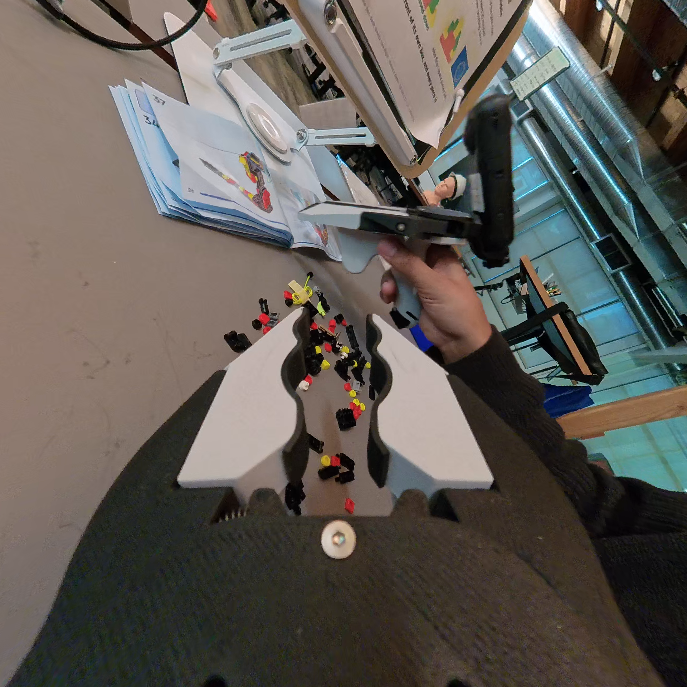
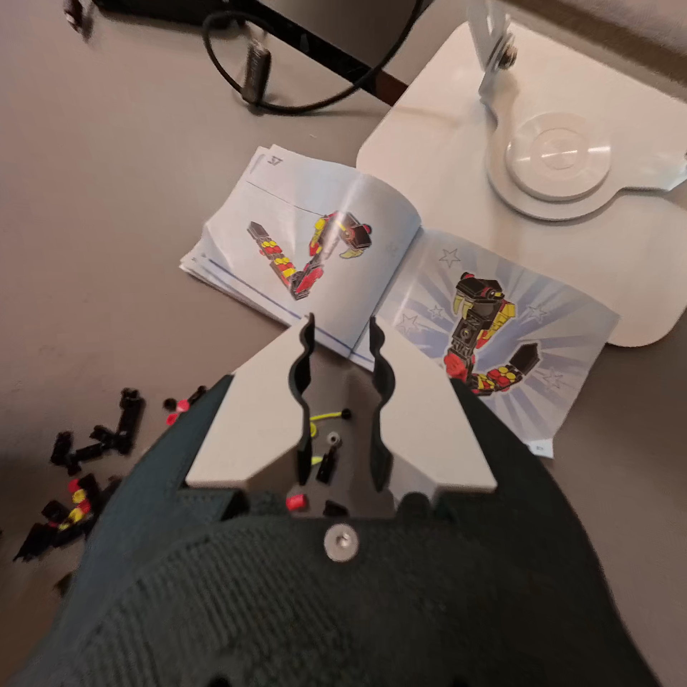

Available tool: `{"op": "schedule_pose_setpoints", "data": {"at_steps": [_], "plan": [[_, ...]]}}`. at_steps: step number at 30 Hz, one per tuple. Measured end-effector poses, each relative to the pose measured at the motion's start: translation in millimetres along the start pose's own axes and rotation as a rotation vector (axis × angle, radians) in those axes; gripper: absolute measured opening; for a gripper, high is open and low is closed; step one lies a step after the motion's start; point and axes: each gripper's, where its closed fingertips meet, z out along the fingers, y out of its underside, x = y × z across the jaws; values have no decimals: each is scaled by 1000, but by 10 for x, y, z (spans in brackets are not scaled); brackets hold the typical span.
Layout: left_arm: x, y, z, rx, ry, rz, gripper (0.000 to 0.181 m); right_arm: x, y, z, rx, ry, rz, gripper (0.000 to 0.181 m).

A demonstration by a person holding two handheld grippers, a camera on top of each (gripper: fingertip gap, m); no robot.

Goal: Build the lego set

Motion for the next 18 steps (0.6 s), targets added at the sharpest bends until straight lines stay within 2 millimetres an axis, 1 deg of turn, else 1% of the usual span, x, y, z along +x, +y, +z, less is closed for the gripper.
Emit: {"op": "schedule_pose_setpoints", "data": {"at_steps": [1,2,4,6,8,9,10,11,12,14,15,16,18], "plan": [[1,2,1,-1,0,-1,28,-39,-21,-98,19,-11,-7,29],[3,5,3,-2,1,0,28,-90,-47,-218,42,-25,-17,30],[9,9,5,-3,1,3,28,-212,-115,-529,104,-51,-50,33],[18,10,5,-2,0,8,28,-311,-176,-911,183,-56,-99,36],[26,21,12,-5,1,12,28,-332,-201,-1319,266,-25,-149,37],[30,31,18,-9,2,13,28,-299,-190,-1520,305,6,-164,37],[36,43,26,-12,4,14,28,-233,-169,-1717,345,49,-166,41],[45,54,33,-16,6,15,28,-123,-143,-1922,393,112,-151,51],[57,64,40,-19,9,19,28,-16,-101,-2126,445,167,-137,53],[87,82,51,-25,14,33,28,196,49,-2499,535,266,-116,54],[101,91,56,-28,14,44,28,286,153,-2644,565,305,-111,54],[113,100,60,-31,13,55,28,360,275,-2746,578,331,-104,55],[132,122,74,-38,10,81,27,441,540,-2846,569,345,-75,55]]}}
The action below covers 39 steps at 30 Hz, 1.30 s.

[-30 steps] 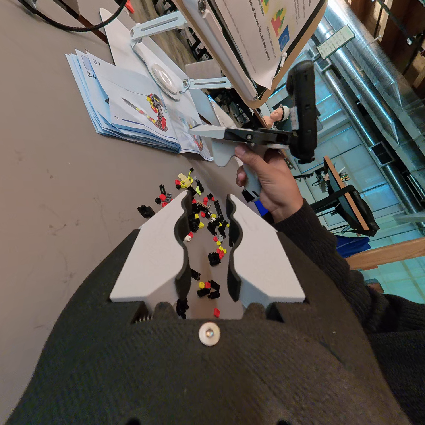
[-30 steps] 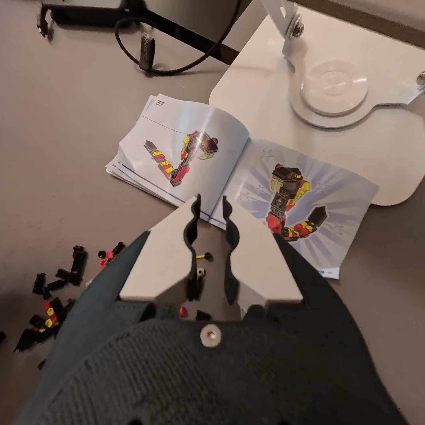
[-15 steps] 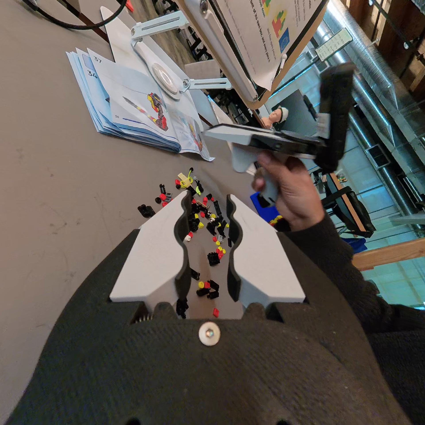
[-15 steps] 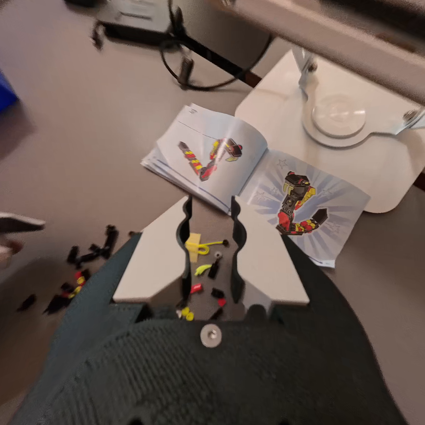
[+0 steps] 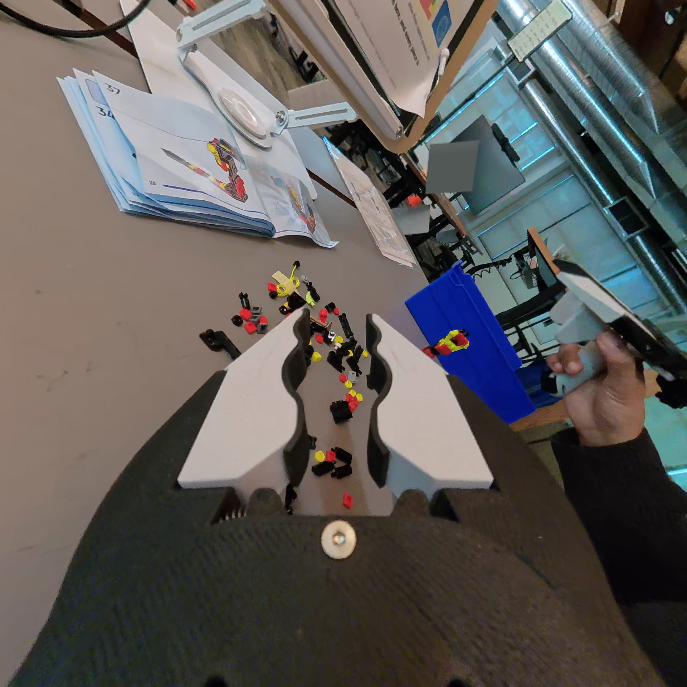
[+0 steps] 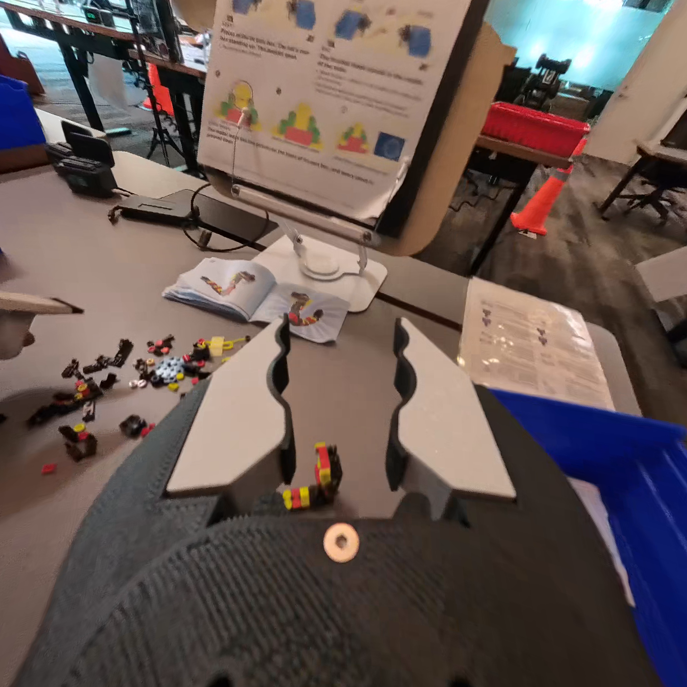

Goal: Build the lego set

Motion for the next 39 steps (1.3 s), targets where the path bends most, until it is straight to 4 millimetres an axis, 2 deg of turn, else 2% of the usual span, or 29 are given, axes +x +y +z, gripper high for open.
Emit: {"op": "schedule_pose_setpoints", "data": {"at_steps": [5,9,12,14,18,22,28,39], "plan": [[45,69,46,-26,-15,72,27,28,336,-319,135,9,-8,44],[55,122,84,-52,-48,170,27,-70,602,-380,216,-65,59,37],[57,141,104,-59,-65,212,26,-206,561,-363,219,-157,72,39],[58,162,118,-68,-74,233,26,-248,621,-333,196,-164,29,39],[57,223,163,-92,-84,266,26,-197,744,-279,132,-130,56,39],[35,267,187,-110,-83,262,26,-70,871,-236,81,-131,172,43],[35,254,172,-105,-73,243,26,-47,1046,-149,-3,-142,264,45],[-1,254,169,-105,-65,209,26,-54,1154,-89,-51,-143,296,46]]}}
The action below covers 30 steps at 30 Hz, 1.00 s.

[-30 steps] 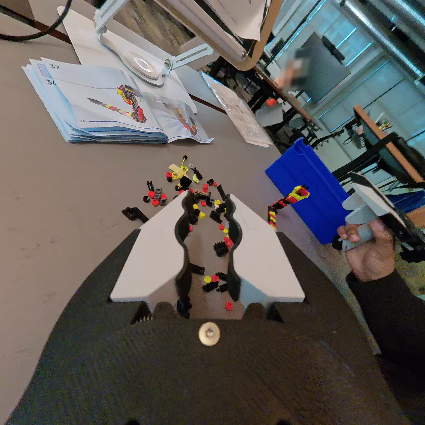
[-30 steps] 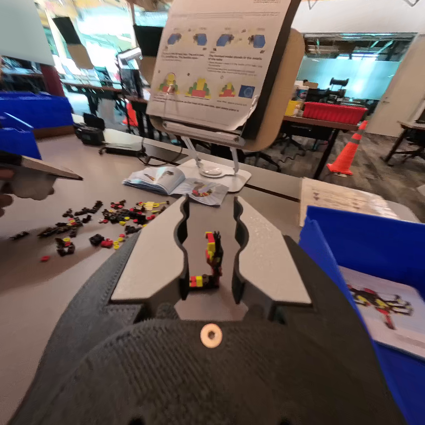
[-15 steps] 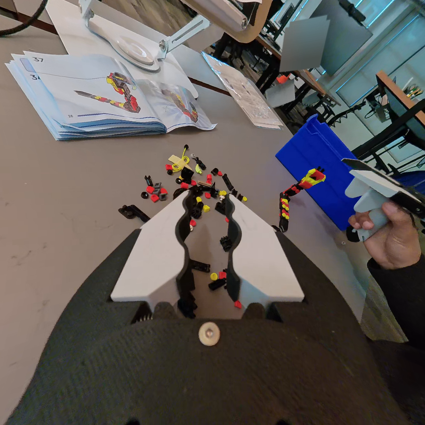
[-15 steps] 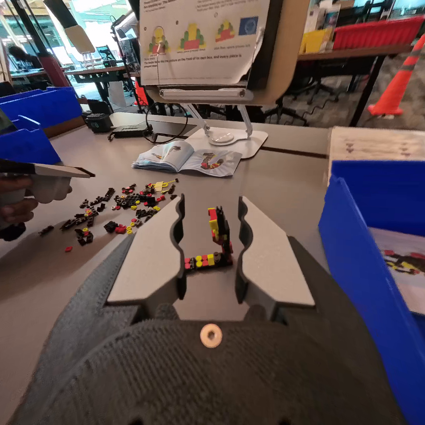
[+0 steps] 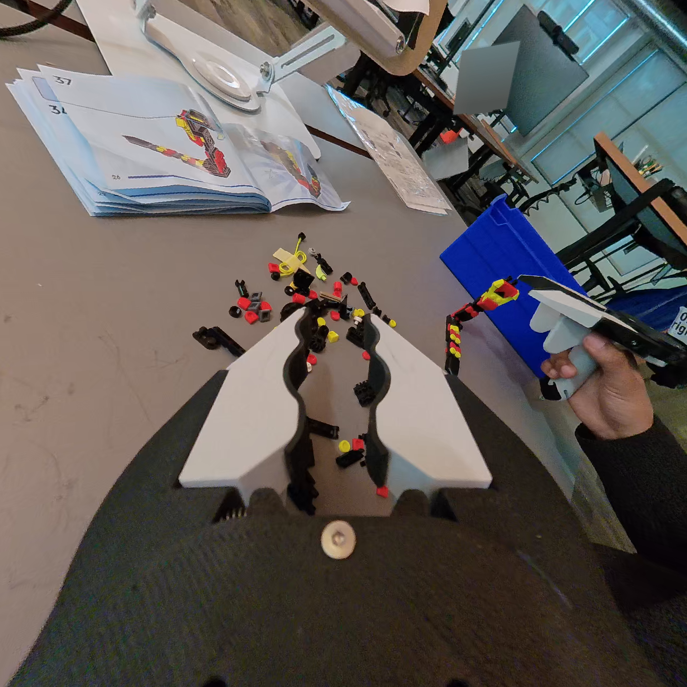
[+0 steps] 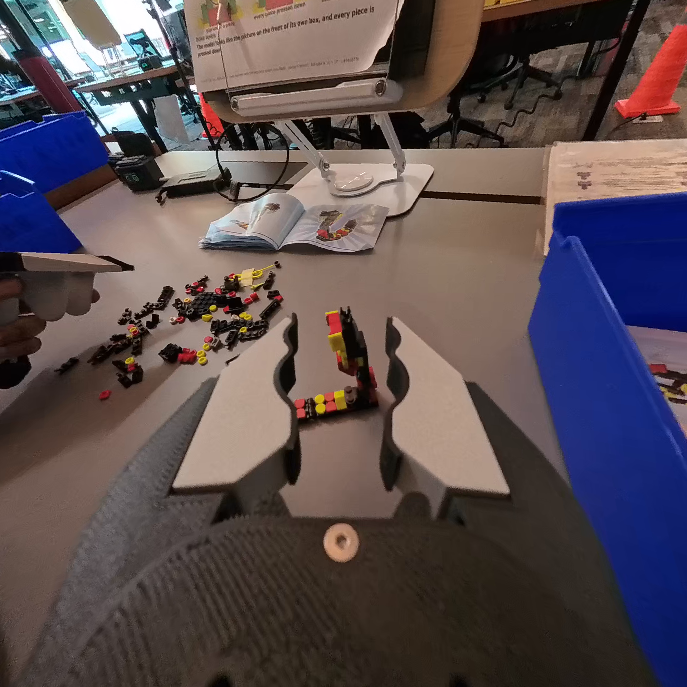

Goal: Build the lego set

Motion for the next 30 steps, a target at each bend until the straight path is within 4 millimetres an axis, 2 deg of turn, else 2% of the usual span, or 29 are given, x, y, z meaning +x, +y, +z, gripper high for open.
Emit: {"op": "schedule_pose_setpoints", "data": {"at_steps": [30], "plan": [[6,6,1,-6,-1,3,26,7,22,8,-1,-19,58,48]]}}
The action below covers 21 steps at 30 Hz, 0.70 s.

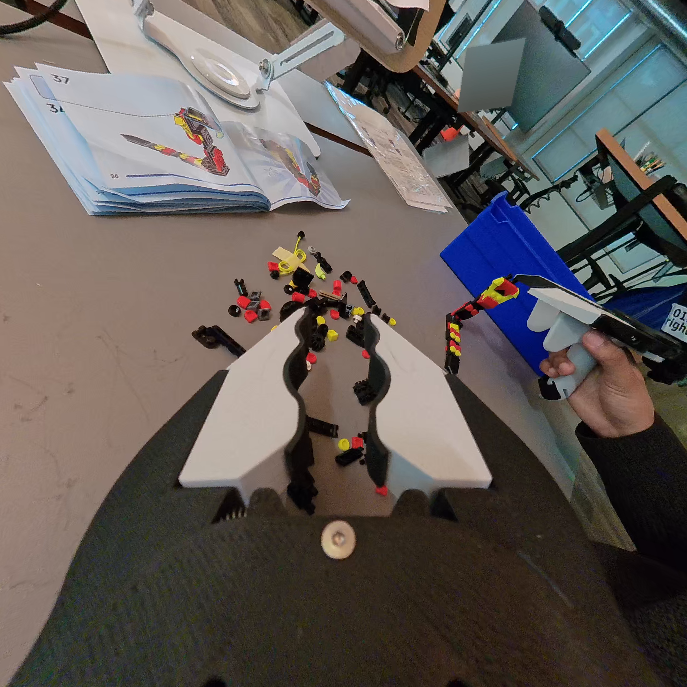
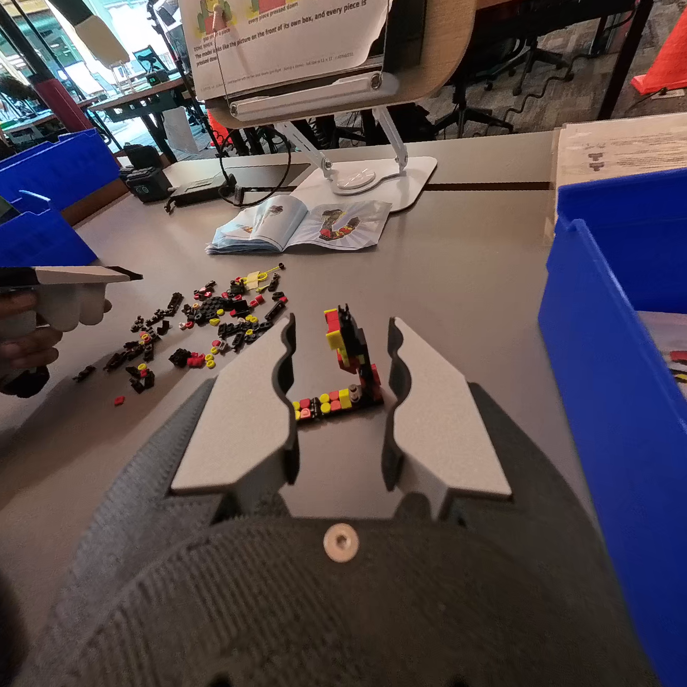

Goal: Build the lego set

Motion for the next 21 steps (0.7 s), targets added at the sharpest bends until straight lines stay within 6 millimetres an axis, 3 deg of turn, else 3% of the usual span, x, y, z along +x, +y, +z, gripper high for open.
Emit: {"op": "schedule_pose_setpoints", "data": {"at_steps": [21], "plan": [[14,5,0,-3,2,1,26,11,-31,-19,20,-13,39,49]]}}
